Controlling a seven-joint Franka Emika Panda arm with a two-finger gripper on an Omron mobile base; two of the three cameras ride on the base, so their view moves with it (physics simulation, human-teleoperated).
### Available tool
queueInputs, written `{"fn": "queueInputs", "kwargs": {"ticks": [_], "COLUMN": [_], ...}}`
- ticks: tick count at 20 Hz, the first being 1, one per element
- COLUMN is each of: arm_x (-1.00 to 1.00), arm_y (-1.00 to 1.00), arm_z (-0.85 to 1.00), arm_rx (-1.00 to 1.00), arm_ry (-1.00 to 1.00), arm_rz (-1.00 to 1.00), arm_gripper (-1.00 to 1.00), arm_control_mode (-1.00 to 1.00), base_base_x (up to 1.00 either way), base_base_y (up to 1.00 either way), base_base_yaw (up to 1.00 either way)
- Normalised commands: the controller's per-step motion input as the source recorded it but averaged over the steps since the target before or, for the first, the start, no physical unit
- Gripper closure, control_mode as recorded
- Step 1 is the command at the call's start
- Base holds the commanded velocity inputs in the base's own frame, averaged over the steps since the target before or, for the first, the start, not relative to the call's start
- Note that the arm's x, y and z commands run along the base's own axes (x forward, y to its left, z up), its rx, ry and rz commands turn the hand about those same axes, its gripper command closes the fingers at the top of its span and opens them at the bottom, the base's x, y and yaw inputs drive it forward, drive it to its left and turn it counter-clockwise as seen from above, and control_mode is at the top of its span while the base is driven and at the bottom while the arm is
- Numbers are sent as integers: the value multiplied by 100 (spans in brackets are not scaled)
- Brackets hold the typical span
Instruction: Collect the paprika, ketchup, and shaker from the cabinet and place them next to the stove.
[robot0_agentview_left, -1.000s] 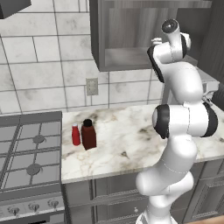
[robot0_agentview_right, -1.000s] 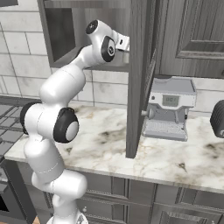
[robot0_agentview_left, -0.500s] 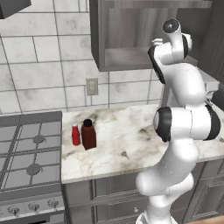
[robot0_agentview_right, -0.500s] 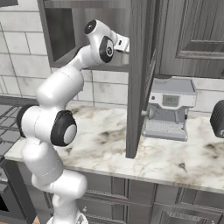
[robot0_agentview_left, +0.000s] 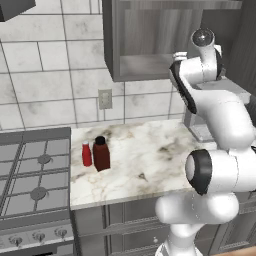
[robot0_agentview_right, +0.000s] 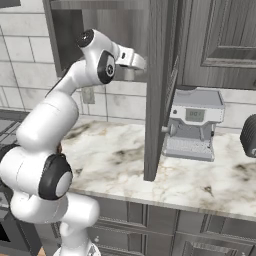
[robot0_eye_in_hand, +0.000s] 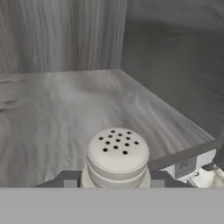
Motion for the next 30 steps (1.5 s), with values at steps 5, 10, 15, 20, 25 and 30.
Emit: {"fn": "queueInputs", "kwargs": {"ticks": [5, 10, 15, 20, 25, 30], "arm_x": [-99, -91, -59, -34, -15, 1], "arm_y": [44, 61, 85, 81, 74, 62], "arm_z": [-51, -71, -76, -62, -57, -46], "arm_rx": [-7, -7, -9, -7, -6, -4], "arm_ry": [-1, 0, 1, 4, 3, 8], "arm_rz": [31, 37, 41, 39, 38, 37], "arm_gripper": [100, 100, 100, 100, 100, 100], "arm_control_mode": [-100, -100, -100, -100, -100, -100], "base_base_x": [0, 0, 0, 0, 0, 0], "base_base_y": [0, 0, 0, 0, 0, 0], "base_base_yaw": [0, 0, 0, 0, 0, 0]}}
